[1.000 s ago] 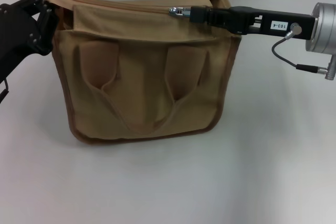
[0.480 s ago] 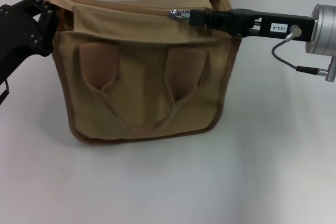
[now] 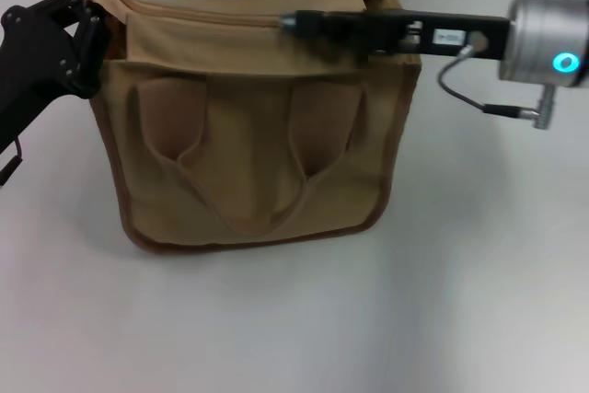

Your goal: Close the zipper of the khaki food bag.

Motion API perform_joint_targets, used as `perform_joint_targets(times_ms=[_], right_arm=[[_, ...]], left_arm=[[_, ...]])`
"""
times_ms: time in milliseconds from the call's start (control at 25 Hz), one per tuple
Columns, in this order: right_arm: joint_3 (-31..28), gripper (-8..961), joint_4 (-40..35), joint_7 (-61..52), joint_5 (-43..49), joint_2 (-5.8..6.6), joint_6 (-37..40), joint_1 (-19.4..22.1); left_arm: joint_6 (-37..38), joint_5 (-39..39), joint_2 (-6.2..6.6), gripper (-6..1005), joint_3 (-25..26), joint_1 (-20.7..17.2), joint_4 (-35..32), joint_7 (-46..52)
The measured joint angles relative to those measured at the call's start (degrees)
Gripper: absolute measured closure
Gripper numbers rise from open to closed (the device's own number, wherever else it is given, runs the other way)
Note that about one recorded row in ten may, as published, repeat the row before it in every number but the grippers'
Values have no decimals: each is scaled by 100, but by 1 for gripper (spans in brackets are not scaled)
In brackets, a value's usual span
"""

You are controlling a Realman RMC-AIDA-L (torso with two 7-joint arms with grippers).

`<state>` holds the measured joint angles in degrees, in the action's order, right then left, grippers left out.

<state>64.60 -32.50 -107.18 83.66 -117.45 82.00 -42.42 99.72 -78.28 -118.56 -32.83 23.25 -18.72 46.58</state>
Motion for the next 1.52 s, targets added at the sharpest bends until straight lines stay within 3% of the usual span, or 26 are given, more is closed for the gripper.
perform_joint_targets(times_ms=[200,360,440,640,840,1000,1320,1520], right_arm=[[97,944,210,-22,144,-183,-248,-572],[380,945,536,-5,103,-212,-432,-978],[373,945,538,6,100,-211,-425,-960],[244,945,92,-72,99,-105,-142,-322],[-168,944,-313,-150,128,119,142,376],[-507,944,-324,-150,166,284,434,621],[-1332,944,-395,-74,809,357,850,837],[-1571,926,-407,493,847,339,1015,898]], left_arm=[[106,-13,-8,976,-14,40,1,0],[133,-22,-10,974,-21,75,9,0],[133,-22,-8,967,-22,78,10,0],[131,-2,0,950,3,59,9,0],[101,8,0,932,19,49,12,13],[65,14,11,919,22,32,104,16],[4,12,18,891,7,-31,156,124],[-5,-2,14,874,-8,-44,158,152]])
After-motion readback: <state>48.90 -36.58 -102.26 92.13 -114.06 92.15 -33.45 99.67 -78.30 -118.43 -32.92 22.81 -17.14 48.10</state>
